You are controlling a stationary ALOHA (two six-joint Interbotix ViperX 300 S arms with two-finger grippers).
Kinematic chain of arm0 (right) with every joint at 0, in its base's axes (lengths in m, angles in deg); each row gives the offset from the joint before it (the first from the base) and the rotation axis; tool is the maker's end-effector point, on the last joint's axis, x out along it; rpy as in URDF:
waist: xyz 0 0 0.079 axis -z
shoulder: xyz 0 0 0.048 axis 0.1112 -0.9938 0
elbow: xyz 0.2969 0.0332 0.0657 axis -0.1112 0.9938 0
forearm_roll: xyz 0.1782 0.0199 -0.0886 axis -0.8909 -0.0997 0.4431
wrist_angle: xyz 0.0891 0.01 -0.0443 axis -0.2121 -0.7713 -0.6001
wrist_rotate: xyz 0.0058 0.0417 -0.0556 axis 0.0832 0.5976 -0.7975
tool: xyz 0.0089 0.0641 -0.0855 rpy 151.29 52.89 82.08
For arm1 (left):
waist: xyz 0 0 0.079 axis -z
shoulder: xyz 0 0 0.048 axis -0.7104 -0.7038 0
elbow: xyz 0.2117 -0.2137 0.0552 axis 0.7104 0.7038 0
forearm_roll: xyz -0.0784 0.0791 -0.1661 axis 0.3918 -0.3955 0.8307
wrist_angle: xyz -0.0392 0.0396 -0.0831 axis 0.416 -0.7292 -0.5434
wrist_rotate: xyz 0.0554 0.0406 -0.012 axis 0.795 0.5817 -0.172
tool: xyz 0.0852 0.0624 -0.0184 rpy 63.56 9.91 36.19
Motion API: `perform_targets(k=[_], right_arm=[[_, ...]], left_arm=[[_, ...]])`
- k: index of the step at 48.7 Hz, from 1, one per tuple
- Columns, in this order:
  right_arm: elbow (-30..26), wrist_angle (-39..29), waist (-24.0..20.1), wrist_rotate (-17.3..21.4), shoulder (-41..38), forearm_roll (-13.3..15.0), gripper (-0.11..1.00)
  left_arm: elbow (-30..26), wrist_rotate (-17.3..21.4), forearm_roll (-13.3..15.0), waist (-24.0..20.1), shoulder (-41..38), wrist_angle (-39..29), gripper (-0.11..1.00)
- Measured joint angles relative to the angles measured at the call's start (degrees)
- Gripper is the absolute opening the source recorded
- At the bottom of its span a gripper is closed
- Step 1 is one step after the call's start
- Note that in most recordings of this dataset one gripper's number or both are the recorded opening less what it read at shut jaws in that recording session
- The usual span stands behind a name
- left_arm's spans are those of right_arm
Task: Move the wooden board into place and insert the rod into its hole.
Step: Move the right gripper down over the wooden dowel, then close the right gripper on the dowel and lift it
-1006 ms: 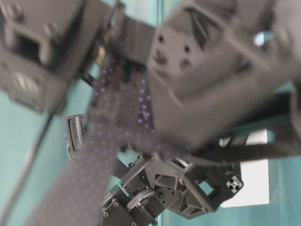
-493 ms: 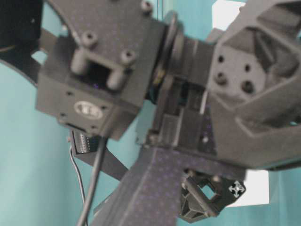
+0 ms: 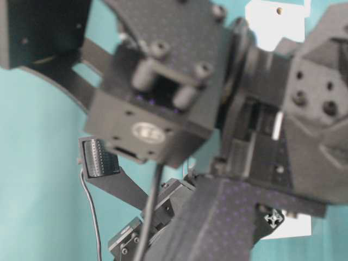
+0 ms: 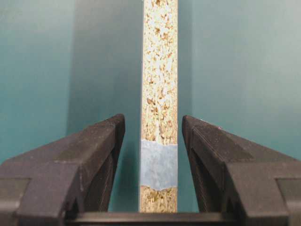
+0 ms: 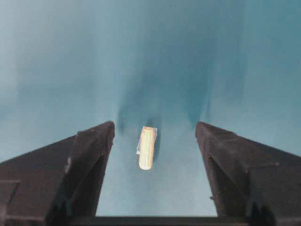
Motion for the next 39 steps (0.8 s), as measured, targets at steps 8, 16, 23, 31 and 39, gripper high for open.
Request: perform_targets(k=[8,16,23,31,39], right_arm=[[0.0,-0.3,0.0,1.1,-0.1,0.1,0.49],[0.0,-0.5,0.0,1.6,-0.1,0.0,0.35],[-0.1,-0.5,-0.2,2.3,-0.1,0.0,0.35],[0.0,-0.6,-0.3,2.4,-0.1,0.0,0.36],[0.0,-0.5,-0.3,2.4,-0.1,0.0,0.36]], left_arm=[[0.0,0.1,0.0,0.0,0.0,0.0,0.51],[0.0,0.1,0.0,0.0,0.0,0.0,0.51],[0.0,0.0,0.0,0.1,0.0,-0.2,0.51],[0.1,0.1,0.0,0.2,0.0,-0.2,0.51],[0.0,0.1,0.0,0.3,0.0,-0.2,0.51]])
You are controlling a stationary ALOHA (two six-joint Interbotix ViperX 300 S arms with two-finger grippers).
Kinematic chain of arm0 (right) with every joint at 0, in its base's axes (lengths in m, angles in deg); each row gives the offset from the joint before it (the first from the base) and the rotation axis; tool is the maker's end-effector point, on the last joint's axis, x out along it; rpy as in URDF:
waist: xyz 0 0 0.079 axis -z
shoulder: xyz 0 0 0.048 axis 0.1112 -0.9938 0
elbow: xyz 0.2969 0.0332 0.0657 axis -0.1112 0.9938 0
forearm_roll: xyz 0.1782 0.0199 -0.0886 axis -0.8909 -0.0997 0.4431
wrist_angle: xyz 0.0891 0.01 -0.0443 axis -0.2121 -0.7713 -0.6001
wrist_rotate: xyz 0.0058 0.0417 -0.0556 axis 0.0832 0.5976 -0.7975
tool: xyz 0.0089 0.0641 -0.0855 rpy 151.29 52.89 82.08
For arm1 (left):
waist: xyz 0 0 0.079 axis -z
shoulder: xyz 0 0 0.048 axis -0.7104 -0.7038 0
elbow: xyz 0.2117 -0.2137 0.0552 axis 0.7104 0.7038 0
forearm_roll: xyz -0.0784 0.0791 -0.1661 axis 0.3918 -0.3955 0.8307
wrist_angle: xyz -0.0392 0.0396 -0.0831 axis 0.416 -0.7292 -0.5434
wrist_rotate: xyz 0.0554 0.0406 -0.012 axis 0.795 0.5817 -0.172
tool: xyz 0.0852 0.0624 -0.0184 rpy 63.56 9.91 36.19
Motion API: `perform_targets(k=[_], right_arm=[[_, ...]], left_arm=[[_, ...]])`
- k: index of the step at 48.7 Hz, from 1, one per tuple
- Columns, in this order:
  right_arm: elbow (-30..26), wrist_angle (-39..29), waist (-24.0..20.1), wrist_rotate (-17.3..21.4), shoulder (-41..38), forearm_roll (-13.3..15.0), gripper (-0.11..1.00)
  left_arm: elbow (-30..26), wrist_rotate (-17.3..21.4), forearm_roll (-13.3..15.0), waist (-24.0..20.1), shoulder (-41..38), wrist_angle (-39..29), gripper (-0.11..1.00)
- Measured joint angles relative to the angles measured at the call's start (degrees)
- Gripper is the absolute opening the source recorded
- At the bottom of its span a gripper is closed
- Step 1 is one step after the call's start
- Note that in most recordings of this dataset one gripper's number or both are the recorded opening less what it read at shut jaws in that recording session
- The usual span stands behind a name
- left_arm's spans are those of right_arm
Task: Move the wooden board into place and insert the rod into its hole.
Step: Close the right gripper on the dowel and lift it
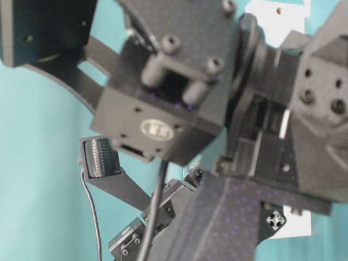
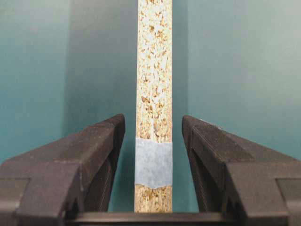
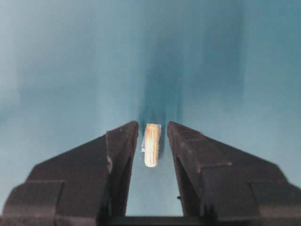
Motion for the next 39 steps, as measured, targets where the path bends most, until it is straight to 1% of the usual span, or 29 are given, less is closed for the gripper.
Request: perform_targets(k=[19,39], right_arm=[[0.0,0.2,0.0,0.0,-0.4,0.0,0.35],[0.0,1.9,0.0,0.0,-0.6,0.4,0.35]], left_arm=[[0.0,0.0,0.0,0.0,-0.1,0.0,0.51],[0.0,-0.1,-0.1,0.0,0.0,-0.1,0.51]])
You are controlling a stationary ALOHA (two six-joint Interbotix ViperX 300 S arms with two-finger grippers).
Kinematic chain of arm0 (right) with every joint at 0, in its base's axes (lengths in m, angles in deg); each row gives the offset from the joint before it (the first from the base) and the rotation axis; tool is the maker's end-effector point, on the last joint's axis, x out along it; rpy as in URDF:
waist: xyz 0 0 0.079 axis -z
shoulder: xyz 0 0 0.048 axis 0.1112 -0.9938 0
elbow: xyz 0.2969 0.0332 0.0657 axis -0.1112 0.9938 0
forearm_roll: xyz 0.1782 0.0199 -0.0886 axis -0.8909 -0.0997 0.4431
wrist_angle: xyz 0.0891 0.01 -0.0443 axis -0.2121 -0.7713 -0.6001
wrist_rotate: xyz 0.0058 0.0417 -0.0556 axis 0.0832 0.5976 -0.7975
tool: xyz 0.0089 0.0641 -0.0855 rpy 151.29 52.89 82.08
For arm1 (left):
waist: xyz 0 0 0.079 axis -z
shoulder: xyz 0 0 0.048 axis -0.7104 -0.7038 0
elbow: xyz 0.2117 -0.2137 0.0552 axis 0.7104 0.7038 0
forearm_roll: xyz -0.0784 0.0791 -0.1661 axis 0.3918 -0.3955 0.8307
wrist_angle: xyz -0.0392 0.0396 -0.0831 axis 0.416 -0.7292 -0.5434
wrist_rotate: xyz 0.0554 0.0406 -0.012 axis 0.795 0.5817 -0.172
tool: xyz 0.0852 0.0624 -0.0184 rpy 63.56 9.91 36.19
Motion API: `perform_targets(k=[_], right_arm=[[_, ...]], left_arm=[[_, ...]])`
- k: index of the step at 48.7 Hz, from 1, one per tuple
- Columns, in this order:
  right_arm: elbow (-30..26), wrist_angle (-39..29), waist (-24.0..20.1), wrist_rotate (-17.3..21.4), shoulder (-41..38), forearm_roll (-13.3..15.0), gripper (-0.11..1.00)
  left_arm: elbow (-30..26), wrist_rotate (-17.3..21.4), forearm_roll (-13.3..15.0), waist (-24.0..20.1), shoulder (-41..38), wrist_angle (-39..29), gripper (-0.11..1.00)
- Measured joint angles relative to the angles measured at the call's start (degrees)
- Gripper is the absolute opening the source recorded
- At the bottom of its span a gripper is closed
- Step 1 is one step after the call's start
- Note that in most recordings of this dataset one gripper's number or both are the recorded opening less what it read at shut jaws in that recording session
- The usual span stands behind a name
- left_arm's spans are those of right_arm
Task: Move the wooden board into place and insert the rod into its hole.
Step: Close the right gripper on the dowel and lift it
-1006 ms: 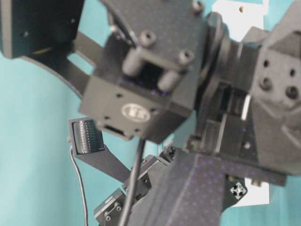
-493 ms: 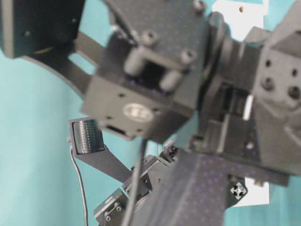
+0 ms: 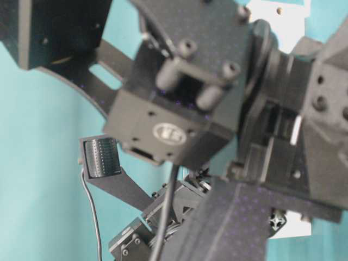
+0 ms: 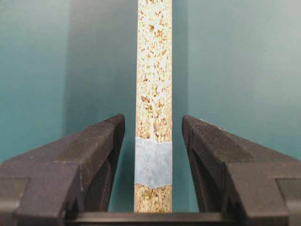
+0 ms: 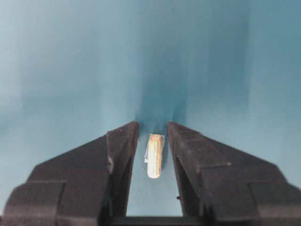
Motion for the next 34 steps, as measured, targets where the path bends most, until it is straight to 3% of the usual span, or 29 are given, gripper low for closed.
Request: perform_targets(k=[12,22,34], right_arm=[[0.0,-0.1,0.0,0.1,-0.1,0.0,0.33],[0.3,-0.1,0.0,0.1,-0.1,0.0,0.09],[0.4,-0.2,-0.4,0.0,0.0,0.1,0.09]], left_arm=[[0.0,0.1,0.1,0.1,0.0,-0.1,0.51],[0.0,0.0,0.1,0.3,0.0,0.0,0.51],[0.0,0.1,0.1,0.4,0.0,-0.1,0.51]])
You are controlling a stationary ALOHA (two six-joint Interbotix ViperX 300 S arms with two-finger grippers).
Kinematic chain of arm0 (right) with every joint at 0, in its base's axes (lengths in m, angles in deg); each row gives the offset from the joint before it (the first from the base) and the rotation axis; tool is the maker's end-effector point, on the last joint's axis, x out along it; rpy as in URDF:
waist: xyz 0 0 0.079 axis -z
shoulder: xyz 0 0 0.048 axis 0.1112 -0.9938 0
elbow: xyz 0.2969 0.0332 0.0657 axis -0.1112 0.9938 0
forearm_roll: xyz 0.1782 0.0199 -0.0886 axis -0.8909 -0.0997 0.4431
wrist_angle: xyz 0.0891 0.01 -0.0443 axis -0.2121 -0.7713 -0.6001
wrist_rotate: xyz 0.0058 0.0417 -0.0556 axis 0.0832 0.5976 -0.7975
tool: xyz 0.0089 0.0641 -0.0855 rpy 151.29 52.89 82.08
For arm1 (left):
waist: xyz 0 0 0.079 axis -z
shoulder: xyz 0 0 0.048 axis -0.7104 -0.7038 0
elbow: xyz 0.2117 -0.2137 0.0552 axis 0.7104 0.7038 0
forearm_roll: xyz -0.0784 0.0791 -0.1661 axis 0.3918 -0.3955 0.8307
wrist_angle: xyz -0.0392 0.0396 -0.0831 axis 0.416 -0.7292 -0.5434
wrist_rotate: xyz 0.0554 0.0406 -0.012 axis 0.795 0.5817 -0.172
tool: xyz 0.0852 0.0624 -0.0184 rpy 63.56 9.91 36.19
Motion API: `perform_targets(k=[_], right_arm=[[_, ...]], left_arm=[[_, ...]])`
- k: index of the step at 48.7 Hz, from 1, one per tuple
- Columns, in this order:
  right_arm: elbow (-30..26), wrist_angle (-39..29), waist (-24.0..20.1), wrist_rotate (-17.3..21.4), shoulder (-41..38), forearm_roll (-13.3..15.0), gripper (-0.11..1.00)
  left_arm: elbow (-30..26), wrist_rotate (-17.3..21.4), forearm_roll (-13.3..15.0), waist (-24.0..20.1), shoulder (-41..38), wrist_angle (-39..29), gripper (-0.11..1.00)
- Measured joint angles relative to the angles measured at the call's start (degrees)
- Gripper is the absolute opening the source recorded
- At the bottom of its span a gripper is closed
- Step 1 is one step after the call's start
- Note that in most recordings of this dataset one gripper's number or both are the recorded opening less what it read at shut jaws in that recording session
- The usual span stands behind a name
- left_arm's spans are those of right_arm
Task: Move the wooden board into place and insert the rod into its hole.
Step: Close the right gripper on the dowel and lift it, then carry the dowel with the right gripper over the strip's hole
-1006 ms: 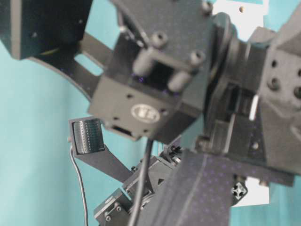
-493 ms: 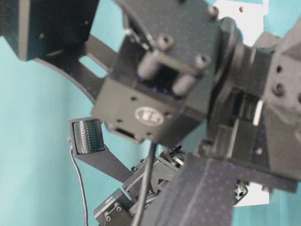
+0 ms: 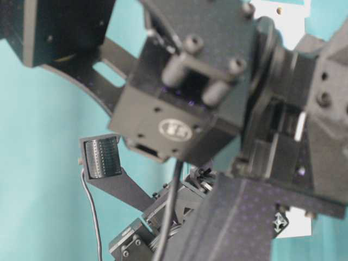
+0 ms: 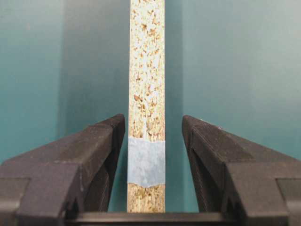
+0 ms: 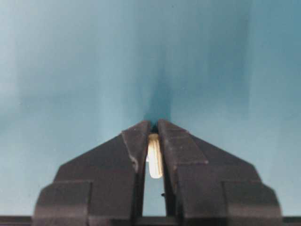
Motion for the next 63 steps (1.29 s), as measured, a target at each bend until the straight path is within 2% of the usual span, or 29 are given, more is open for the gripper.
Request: perform_targets(k=[11,37,47,63], right_arm=[[0.0,0.1,-0.2,-0.1,0.0,0.2,0.09],[2.2,2.4,-0.4,0.0,6.8,4.6,0.09],[7.4,10.3,0.1,0.0,11.2,5.0,0.09],[21.3,28.8,4.0,0.1,19.9,5.2,0.09]], left_arm=[[0.0,-0.1,0.0,0.1,0.0,0.0,0.51],[0.0,-0.1,0.0,0.2,0.0,-0.9,0.51],[0.1,-0.1,0.0,0.2,-0.1,-1.0,0.51],[0.0,-0.1,0.0,0.3,0.0,-1.0,0.51]])
